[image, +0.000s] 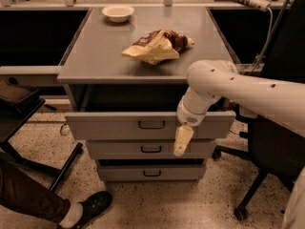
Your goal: Open top drawer
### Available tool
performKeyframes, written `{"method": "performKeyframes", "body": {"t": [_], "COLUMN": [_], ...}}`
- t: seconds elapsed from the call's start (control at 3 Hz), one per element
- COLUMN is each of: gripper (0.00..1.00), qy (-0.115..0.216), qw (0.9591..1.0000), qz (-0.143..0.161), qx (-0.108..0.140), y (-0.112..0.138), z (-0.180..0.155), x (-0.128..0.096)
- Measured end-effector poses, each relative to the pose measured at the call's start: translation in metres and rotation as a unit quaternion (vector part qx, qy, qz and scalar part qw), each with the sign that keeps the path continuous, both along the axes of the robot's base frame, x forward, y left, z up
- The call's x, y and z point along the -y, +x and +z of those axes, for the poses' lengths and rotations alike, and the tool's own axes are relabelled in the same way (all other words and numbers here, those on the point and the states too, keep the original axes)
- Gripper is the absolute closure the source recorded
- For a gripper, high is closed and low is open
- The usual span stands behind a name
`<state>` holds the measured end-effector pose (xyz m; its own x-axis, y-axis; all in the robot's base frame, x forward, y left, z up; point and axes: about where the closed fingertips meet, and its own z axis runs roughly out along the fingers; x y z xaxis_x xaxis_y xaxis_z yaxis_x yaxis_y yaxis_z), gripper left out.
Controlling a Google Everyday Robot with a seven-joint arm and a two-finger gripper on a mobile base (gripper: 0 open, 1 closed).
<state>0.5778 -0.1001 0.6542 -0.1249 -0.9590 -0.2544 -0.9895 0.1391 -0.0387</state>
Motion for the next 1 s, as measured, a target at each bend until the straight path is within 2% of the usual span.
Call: {"method": "performKeyframes", "body": {"t": [0.67,1.0], "gripper": [0.00,0.00], "qy": [-0.014,-0.018], "qw": [0.9993,0.9984], "qz": [0.005,0.000], "qx": [-0.034,-0.054], "y": [-0.015,-0.035], "z": [-0.001,0.004], "x": [-0.003,0.008]}}
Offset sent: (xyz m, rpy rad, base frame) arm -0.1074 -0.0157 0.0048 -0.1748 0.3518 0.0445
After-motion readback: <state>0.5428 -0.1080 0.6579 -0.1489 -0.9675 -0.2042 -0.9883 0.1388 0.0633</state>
